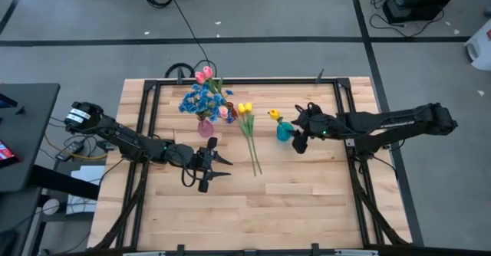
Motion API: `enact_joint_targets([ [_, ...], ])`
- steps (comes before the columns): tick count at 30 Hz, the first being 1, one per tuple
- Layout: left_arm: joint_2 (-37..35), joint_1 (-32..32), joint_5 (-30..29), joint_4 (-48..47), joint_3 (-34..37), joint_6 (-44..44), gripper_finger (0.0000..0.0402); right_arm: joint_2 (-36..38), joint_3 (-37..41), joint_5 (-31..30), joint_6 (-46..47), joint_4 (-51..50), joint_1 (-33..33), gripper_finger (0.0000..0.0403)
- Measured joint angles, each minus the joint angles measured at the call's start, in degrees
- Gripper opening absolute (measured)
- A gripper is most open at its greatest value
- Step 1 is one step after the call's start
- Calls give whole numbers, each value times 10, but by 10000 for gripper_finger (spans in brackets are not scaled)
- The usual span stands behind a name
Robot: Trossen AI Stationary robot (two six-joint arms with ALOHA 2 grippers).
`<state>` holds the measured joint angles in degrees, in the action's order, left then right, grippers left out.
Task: Sort flowers into vase by color
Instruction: Adjust the blue vase
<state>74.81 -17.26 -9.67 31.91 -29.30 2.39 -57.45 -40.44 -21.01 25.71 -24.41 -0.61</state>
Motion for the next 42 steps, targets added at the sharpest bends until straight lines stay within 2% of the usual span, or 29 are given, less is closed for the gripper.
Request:
enact_joint_targets([
  [5, 0, 0, 0, 0, 0, 2, 163, -25, 0, 74, 95, -27, -29, 214],
  [8, 0, 0, 0, 6, 0, 2, 163, -72, 0, 78, 106, -27, -56, 207],
  [14, 0, 0, 0, 9, 0, 2, 163, -170, 30, 28, 99, 48, -94, 199],
  [19, 0, 0, 0, 8, 0, 3, 163, -235, 44, -55, 74, 67, -101, 199],
  [27, 0, 0, 0, 8, 0, 6, 163, -275, 56, -152, 50, 95, -101, 199],
  [34, 0, 0, 0, 8, 0, 6, 163, -292, 64, -185, 14, 134, -79, 197],
  [42, 0, 0, 0, 5, 0, 5, 163, -355, 64, -214, -33, 242, -33, 196],
])
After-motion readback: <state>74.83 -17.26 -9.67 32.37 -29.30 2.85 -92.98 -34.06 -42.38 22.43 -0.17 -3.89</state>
